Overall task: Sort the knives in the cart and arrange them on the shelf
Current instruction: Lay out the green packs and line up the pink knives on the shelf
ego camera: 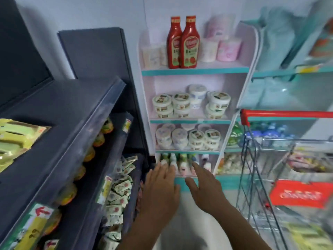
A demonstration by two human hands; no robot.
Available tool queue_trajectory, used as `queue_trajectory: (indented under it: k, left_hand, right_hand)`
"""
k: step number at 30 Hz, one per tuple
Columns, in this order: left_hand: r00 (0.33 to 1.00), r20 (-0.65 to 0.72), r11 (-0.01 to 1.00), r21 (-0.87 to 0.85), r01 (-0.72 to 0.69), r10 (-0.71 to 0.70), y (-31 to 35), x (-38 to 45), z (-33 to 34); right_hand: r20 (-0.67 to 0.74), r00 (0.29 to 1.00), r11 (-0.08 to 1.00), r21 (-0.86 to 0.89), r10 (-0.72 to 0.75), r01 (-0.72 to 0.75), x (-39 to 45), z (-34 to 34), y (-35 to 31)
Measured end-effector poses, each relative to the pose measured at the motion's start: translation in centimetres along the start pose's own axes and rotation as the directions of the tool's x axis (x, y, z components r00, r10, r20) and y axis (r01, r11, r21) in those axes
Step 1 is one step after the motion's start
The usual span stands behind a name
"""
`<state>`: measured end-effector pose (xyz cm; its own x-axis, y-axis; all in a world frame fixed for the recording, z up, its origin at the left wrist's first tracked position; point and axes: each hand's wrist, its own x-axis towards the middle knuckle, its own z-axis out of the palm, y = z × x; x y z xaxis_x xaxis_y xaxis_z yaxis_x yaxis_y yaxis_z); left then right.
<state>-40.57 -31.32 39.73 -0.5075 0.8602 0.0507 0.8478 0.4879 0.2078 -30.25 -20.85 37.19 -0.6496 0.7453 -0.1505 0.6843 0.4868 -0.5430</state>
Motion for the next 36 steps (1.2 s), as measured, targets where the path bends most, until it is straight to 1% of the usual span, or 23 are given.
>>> queue_trajectory:
  k: [1,2,3,7,11,14,17,22,24,26,31,34,36]
  left_hand:
    - [0.998,0.048,0.999,-0.028,-0.046,0.047,1.4,0.0,0.7]
    - [0.987,0.126,0.995,-0.056,-0.088,0.095,2.8,0.0,1.5]
    - [0.974,0.164,0.986,-0.073,-0.147,0.157,4.1,0.1,2.5]
    - [0.925,0.246,0.954,-0.160,-0.256,0.289,9.6,0.3,6.0]
    - [0.826,0.330,0.889,-0.205,-0.409,0.456,15.5,0.7,8.7]
    - [0.732,0.353,0.812,-0.237,-0.533,0.583,19.9,1.3,10.4]
    - [0.647,0.364,0.739,-0.245,-0.628,0.670,24.0,2.2,12.3]
    - [0.524,0.443,0.664,-0.260,-0.701,0.727,29.9,3.8,15.8]
    - [0.494,0.473,0.650,-0.254,-0.716,0.730,32.2,4.3,17.7]
    - [0.483,0.507,0.658,-0.249,-0.711,0.714,33.6,4.9,19.4]
    - [0.405,0.595,0.632,-0.235,-0.738,0.694,37.7,6.4,24.8]
    - [0.362,0.647,0.623,-0.227,-0.749,0.671,39.4,7.3,28.1]
    - [0.345,0.685,0.638,-0.227,-0.736,0.641,40.3,8.1,30.8]
  right_hand:
    - [-0.010,0.999,0.999,0.011,0.047,-0.047,-0.7,-0.1,1.4]
    - [-0.029,0.996,0.996,0.036,0.088,-0.086,-1.4,-0.4,2.8]
    - [-0.046,0.991,0.990,0.064,0.127,-0.124,-2.1,-0.6,4.3]
    - [-0.117,0.951,0.955,0.114,0.285,-0.273,-4.7,-1.7,10.0]
    - [-0.156,0.876,0.885,0.183,0.456,-0.428,-7.2,-2.8,15.7]
    - [-0.161,0.807,0.814,0.256,0.568,-0.522,-8.8,-3.4,20.0]
    - [-0.156,0.745,0.746,0.324,0.648,-0.581,-9.8,-3.8,23.9]
    - [-0.081,0.642,0.615,0.400,0.762,-0.680,-11.1,-3.9,29.8]
    - [-0.055,0.594,0.559,0.420,0.802,-0.715,-11.7,-4.0,32.2]
    - [-0.036,0.558,0.516,0.438,0.829,-0.737,-12.0,-4.1,33.7]
    - [0.022,0.433,0.364,0.507,0.901,-0.781,-12.5,-3.6,38.7]
    - [0.040,0.380,0.297,0.553,0.924,-0.778,-12.0,-3.2,41.3]
    - [0.045,0.352,0.265,0.572,0.935,-0.777,-11.4,-2.8,43.0]
